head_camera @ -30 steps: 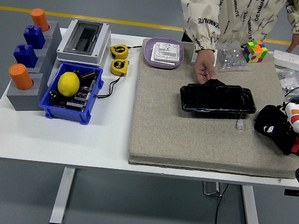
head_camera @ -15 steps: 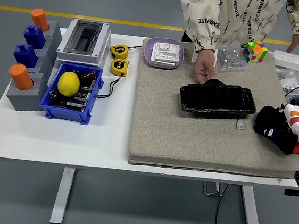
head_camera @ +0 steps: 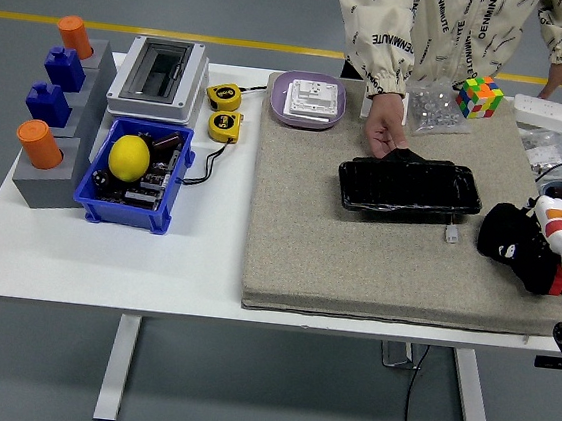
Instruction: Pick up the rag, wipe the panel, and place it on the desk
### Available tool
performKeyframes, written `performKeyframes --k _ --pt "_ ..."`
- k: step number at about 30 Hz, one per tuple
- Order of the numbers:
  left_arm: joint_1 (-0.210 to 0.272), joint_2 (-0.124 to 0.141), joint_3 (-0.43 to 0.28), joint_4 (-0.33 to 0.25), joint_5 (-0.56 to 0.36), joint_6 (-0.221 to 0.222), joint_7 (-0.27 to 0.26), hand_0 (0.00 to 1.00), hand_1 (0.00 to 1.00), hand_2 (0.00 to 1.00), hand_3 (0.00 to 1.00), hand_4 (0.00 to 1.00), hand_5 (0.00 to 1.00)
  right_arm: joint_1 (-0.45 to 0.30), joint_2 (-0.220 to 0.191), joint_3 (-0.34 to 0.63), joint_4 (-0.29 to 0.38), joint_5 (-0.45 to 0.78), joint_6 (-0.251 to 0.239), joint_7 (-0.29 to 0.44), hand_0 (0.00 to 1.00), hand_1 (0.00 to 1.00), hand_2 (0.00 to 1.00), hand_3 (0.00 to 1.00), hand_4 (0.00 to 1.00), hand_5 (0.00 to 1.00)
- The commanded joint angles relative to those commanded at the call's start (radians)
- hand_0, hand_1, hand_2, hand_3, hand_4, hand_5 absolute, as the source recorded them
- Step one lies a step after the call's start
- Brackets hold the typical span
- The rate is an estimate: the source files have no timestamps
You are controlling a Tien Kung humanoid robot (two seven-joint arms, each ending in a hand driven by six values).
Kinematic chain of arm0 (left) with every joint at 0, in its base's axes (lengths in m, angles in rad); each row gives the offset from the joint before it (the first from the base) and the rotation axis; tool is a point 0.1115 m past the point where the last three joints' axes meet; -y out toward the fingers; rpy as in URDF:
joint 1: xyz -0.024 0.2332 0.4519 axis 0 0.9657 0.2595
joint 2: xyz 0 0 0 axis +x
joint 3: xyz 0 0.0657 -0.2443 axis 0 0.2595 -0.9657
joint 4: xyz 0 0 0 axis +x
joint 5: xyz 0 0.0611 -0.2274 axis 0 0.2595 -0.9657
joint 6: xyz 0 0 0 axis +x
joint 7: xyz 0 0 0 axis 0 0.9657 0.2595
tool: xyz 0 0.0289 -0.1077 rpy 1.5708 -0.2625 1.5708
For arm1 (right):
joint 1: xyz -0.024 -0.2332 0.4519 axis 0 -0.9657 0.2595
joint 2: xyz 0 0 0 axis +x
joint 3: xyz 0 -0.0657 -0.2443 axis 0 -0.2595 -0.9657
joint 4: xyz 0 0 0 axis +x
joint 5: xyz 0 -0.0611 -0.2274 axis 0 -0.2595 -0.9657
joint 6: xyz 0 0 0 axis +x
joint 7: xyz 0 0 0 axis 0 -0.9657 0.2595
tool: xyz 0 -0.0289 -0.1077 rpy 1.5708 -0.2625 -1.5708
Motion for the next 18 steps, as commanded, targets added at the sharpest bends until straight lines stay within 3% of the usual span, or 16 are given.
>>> performKeyframes --k 1,6,7,18 --pt "-0.001 0.0 0.0 0.0 0.0 0.0 0.0 0.634 0.658 0.682 0.574 0.614 0.511 0.001 0.0 0.001 0.0 0.0 -0.003 0.001 0.286 0.426 0.459 0.464 0.917 0.201" --pt "-0.002 0.0 -0.003 0.0 0.002 0.0 0.0 0.634 0.658 0.682 0.574 0.614 0.511 0.003 -0.003 0.005 0.0 0.0 -0.014 0.004 0.286 0.426 0.459 0.464 0.917 0.201" --pt "-0.002 0.0 -0.003 0.0 0.002 0.0 0.0 0.634 0.658 0.685 0.574 0.614 0.511 0.004 -0.004 0.005 0.0 0.0 -0.016 0.005 0.272 0.408 0.442 0.451 0.946 0.083" --pt "-0.002 -0.001 -0.009 0.0 0.004 0.0 0.0 0.635 0.658 0.683 0.574 0.614 0.511 0.01 -0.014 0.016 0.011 0.0 -0.031 0.005 0.262 0.392 0.424 0.435 0.961 0.046"
